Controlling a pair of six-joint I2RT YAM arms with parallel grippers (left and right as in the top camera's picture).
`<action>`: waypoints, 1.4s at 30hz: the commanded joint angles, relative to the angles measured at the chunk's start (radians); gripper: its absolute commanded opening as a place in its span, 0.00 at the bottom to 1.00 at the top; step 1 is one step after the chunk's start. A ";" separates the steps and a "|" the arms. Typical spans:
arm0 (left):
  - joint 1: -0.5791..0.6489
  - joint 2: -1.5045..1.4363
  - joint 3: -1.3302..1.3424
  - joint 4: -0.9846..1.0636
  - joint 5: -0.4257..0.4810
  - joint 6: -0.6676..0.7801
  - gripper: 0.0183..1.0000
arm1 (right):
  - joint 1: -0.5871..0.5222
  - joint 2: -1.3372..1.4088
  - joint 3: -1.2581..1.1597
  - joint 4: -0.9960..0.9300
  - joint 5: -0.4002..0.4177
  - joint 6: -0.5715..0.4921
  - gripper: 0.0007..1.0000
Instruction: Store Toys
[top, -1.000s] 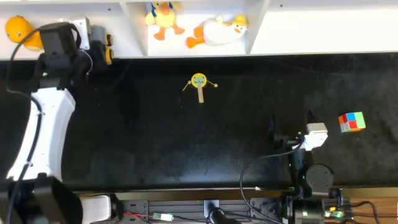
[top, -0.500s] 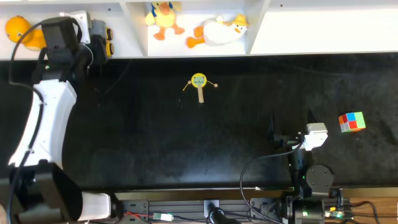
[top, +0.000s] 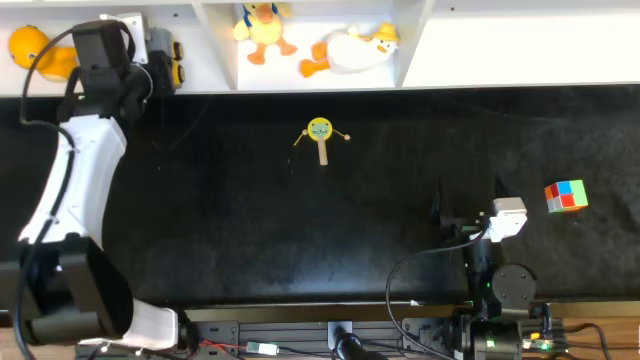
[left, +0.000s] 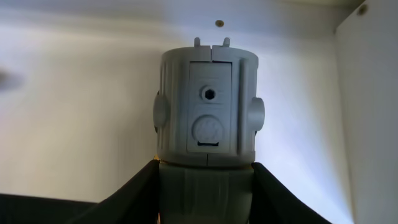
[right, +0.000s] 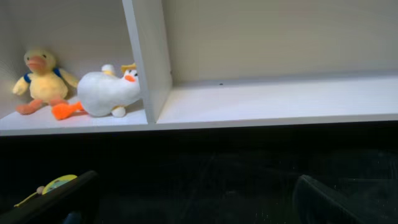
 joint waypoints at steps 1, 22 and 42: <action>-0.003 0.029 0.035 0.003 -0.013 -0.001 0.36 | 0.004 -0.008 -0.013 0.004 -0.003 0.004 1.00; -0.003 0.038 0.036 0.008 -0.012 -0.001 0.49 | 0.004 -0.008 -0.013 0.004 -0.003 0.004 1.00; -0.006 0.027 0.035 -0.029 -0.013 0.000 0.94 | 0.004 -0.008 -0.013 0.004 -0.003 0.004 0.99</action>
